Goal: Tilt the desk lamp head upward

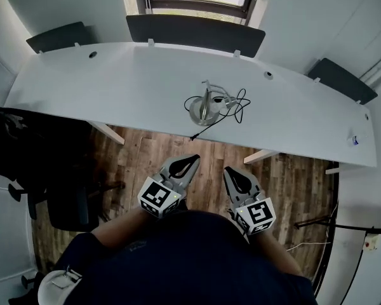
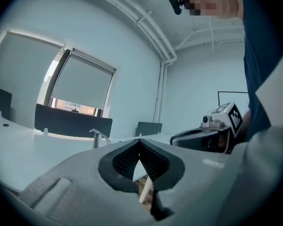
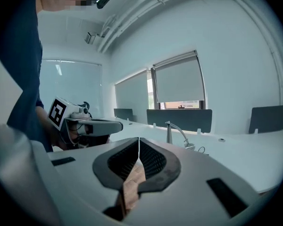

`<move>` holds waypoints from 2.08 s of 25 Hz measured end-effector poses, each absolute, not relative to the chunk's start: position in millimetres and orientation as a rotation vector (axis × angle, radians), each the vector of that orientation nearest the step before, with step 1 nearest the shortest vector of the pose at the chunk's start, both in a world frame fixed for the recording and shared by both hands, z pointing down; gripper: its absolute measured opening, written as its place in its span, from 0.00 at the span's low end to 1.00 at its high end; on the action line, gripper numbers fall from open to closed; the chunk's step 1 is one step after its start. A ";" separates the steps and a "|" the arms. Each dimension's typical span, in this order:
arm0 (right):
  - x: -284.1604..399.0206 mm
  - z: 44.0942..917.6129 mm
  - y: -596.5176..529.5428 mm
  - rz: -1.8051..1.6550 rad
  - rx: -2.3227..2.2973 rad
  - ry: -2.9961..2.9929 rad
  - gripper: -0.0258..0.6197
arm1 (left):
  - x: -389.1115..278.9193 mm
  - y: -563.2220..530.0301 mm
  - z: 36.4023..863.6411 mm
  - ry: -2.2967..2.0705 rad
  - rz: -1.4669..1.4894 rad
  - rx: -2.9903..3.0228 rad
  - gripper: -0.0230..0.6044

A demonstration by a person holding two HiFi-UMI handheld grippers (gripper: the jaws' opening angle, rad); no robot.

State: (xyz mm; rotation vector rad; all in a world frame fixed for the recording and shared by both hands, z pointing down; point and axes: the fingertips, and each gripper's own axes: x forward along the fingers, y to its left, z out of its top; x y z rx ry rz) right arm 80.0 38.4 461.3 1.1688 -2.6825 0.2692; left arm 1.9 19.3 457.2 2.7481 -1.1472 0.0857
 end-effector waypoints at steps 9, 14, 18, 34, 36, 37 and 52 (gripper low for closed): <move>61.3 464.2 -75.5 0.263 1.398 -2.524 0.06 | -34.2 -111.4 471.3 -1.035 0.142 2.756 0.05; 75.2 481.6 -106.6 0.288 1.445 -2.454 0.06 | -28.9 -146.1 483.3 -1.031 0.180 2.732 0.05; 85.9 502.5 -135.7 0.302 1.445 -2.434 0.06 | -20.5 -169.6 501.0 -1.073 0.228 2.699 0.05; 96.8 566.4 -241.2 0.162 1.289 -2.339 0.21 | 9.1 -237.2 554.8 -1.216 0.487 2.633 0.21; 96.5 573.8 -254.9 0.130 1.295 -2.324 0.24 | 12.3 -246.4 559.6 -1.238 0.514 2.639 0.23; 96.1 575.6 -261.3 0.112 1.299 -2.311 0.25 | 13.9 -250.9 561.4 -1.249 0.523 2.640 0.24; 87.6 617.8 -317.6 -0.196 1.255 -2.173 0.19 | 27.4 -281.0 573.7 -1.275 0.580 2.669 0.24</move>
